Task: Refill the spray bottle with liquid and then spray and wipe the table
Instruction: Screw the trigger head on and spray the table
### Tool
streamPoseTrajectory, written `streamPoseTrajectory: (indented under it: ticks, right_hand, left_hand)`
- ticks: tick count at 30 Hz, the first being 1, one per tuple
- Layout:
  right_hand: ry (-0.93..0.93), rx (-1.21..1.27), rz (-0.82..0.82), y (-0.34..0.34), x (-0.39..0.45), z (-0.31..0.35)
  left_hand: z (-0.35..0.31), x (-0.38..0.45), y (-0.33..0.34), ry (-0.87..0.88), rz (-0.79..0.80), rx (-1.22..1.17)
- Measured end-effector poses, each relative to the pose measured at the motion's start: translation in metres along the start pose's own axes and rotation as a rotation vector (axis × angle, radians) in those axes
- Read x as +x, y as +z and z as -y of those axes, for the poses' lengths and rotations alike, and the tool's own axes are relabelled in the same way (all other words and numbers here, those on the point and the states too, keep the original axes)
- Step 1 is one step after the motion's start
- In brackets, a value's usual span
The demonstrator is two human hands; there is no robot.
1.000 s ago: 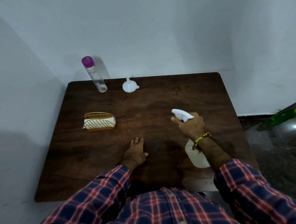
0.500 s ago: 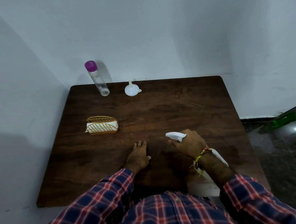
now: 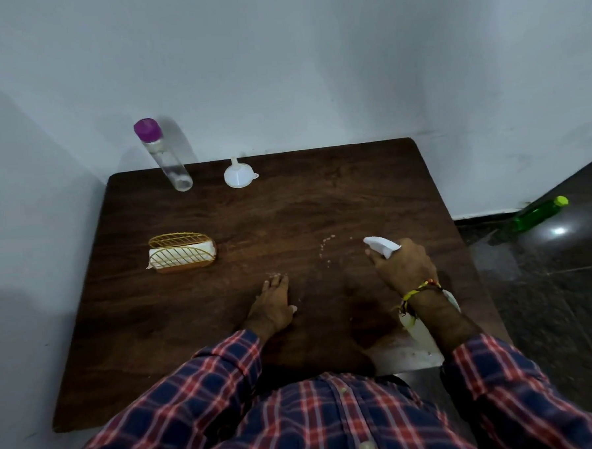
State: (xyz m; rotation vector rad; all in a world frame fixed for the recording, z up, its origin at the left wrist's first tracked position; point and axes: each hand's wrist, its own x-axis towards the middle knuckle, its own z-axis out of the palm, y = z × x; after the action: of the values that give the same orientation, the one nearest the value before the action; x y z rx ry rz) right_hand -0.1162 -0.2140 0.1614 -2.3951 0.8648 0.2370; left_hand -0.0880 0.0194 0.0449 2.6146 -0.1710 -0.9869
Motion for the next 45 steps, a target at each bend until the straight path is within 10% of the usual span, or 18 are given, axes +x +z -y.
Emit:
streamPoseTrajectory:
  ticks: [6, 18, 45]
  right_hand:
    - [-0.278, 0.032, 0.064, 0.012, -0.013, 0.009]
    - [-0.027, -0.01, 0.131, 0.008, -0.007, -0.021]
    - [-0.412, 0.547, 0.081, 0.014, 0.105, 0.051]
  left_hand:
    - [-0.005, 0.005, 0.004, -0.023, 0.001, 0.053]
    - [-0.006, 0.009, 0.002, -0.045, 0.01, 0.027]
    - [0.01, 0.09, -0.062, -0.252, 0.016, 0.011]
